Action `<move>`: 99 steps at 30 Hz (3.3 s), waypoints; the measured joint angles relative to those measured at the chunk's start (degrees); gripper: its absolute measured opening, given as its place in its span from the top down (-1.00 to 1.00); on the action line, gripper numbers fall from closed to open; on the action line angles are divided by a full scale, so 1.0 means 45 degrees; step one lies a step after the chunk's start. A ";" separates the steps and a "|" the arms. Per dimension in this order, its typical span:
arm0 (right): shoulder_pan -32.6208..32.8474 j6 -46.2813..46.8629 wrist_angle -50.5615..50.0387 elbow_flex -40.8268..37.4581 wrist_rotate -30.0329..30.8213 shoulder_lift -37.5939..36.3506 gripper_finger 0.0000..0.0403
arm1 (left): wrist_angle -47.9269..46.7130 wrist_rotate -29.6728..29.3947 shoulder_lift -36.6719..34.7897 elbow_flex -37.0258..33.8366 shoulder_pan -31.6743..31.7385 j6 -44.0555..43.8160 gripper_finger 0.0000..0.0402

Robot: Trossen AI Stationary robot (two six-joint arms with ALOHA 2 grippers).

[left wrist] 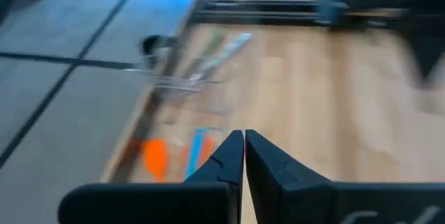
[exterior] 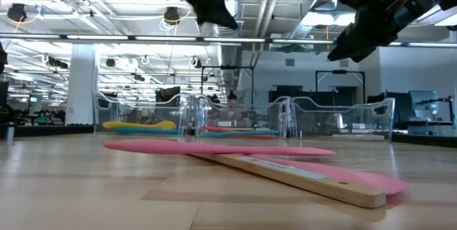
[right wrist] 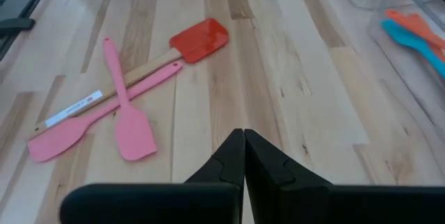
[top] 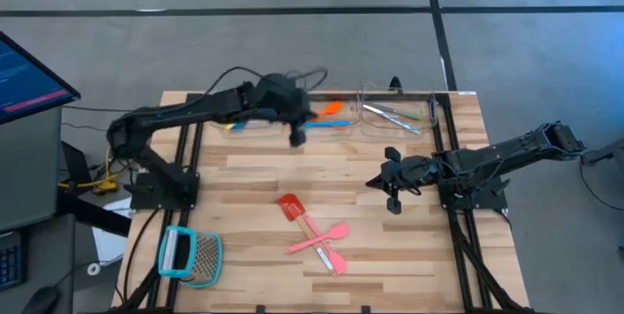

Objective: Pick & Place Kitchen Items
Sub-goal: Put the pink spatula into the middle transparent bin

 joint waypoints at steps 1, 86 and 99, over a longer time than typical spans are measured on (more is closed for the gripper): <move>0.0035 0.0000 0.0003 0.0000 -0.0005 0.0000 0.99 | -0.0426 0.0008 -0.0293 -0.0008 -0.0340 -0.0005 0.98; 0.2589 -0.1557 -0.1233 0.7510 0.0598 0.9841 1.00 | 0.2867 -0.0880 -0.5293 -0.7091 -0.8915 -0.1336 0.99; 0.2836 -0.1336 -0.3541 1.0069 -0.0684 1.1489 1.00 | 0.2815 -0.0871 -0.5284 -0.7087 -0.8915 -0.1316 0.99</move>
